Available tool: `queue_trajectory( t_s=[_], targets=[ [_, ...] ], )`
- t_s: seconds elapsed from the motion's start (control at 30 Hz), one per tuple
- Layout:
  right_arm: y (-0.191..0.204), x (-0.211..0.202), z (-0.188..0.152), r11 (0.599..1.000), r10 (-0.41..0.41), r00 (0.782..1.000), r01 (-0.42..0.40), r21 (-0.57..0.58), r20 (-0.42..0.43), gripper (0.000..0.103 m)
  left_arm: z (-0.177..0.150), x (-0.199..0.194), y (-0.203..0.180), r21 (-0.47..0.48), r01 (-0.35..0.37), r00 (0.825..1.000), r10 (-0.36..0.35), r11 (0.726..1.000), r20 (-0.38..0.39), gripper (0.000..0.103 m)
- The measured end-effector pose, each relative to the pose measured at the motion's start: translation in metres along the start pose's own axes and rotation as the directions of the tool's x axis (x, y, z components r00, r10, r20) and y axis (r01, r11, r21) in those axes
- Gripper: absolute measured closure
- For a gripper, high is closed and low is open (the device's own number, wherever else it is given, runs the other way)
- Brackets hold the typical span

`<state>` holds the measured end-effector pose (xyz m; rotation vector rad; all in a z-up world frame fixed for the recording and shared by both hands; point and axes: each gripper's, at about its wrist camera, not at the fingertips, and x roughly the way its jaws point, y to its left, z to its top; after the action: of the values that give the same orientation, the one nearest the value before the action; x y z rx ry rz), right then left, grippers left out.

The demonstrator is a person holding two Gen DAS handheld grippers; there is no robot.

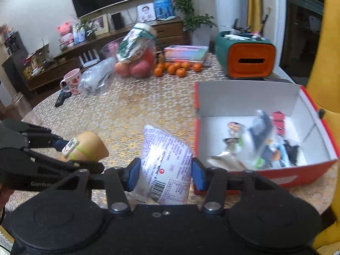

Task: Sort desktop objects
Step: 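Carry the pig toy and snack bag with both tools into the red box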

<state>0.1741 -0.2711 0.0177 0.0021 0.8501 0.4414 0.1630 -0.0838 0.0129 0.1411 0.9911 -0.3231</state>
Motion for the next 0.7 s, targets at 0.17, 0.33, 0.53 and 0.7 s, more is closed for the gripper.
queue_trajectory(
  t_s=[0.17, 0.33, 0.53, 0.7],
  targets=[
    [-0.034, -0.014, -0.003, 0.998, -0.042, 0.999, 0.041, 0.046, 0.022, 0.053, 0.013, 0.010, -0.030, 0.034, 0.037, 0.999, -0.038, 0.999, 0.001, 0.057],
    [-0.066, -0.025, -0.004, 0.993, -0.081, 0.996, 0.078, 0.084, 0.041, 0.053, 0.030, 0.019, -0.056, 0.068, 0.055, 0.998, -0.056, 0.996, 0.007, 0.057],
    [-0.102, -0.031, -0.001, 0.984, -0.131, 0.989, 0.123, 0.126, 0.063, 0.053, 0.053, 0.031, -0.080, 0.102, 0.063, 0.998, -0.065, 0.993, 0.016, 0.057],
    [-0.130, -0.034, 0.007, 0.974, -0.177, 0.981, 0.162, 0.158, 0.082, 0.053, 0.073, 0.041, -0.094, 0.123, 0.060, 0.998, -0.064, 0.991, 0.028, 0.057]
  ],
)
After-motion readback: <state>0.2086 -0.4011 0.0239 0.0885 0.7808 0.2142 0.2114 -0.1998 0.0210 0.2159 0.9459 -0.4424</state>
